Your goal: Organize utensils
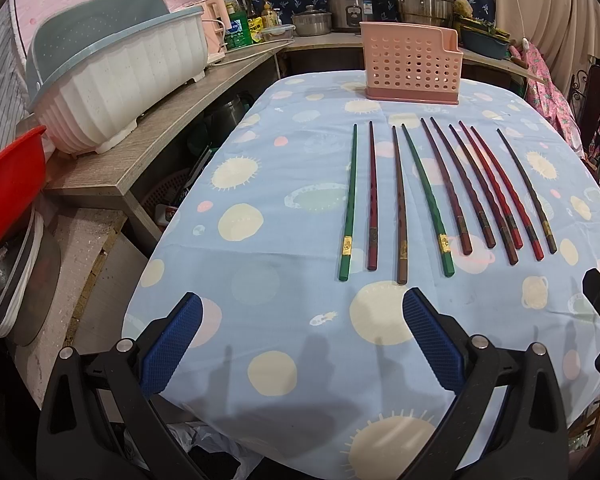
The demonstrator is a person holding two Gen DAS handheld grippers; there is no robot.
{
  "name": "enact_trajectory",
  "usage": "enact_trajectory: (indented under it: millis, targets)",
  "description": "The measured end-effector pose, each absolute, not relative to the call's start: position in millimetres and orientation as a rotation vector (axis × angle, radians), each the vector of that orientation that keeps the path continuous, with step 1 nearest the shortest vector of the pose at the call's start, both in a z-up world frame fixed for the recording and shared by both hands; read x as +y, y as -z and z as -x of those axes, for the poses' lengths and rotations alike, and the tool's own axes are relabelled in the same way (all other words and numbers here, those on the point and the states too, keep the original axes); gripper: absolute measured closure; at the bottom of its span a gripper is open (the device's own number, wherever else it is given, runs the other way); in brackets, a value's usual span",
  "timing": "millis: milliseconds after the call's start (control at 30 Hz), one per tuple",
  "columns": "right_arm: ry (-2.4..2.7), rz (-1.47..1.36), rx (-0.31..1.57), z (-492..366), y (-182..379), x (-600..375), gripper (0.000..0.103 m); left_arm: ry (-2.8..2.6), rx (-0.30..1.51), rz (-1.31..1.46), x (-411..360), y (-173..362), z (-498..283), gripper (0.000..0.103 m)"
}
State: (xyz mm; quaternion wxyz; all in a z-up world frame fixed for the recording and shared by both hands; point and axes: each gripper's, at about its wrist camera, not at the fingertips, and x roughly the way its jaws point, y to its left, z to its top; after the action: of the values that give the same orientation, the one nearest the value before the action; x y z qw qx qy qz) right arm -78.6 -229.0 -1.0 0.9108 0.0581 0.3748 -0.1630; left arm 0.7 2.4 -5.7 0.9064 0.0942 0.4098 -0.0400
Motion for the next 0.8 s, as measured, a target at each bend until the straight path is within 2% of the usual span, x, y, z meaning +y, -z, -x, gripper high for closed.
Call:
enact_trajectory:
  millis: [800]
  targets:
    - [0.336,-0.120,0.773,79.0,1.5,-229.4,0.007,0.085,0.855,-0.155,4.7,8.3,-1.8,0.007]
